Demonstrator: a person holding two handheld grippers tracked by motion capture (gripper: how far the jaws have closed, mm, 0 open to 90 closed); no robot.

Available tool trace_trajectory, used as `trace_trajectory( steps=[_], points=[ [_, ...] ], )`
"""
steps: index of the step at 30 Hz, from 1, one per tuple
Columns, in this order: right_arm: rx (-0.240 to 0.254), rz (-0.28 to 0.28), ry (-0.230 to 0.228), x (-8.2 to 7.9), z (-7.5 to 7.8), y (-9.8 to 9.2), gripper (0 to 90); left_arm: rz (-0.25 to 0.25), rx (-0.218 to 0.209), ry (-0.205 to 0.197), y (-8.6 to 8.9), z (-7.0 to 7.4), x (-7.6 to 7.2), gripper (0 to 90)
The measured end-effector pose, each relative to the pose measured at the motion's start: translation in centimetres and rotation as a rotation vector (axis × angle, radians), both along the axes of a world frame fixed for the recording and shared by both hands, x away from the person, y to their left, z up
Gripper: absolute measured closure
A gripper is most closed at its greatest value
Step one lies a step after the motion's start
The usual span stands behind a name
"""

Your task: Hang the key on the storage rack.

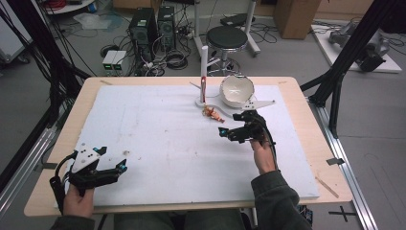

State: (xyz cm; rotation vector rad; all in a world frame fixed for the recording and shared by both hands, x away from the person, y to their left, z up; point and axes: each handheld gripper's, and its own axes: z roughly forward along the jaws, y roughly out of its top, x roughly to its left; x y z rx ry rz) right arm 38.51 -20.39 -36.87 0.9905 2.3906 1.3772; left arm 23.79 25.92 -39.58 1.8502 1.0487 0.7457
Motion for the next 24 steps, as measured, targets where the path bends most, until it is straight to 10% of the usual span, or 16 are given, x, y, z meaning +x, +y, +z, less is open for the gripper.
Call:
trace_trajectory(
  steps=[24],
  points=[
    [0.040,0.005,0.000,-3.6,-1.7,-3.0,11.1,-0.004,-0.006,0.014,0.0,-0.1,0.1,20.8]
  ],
)
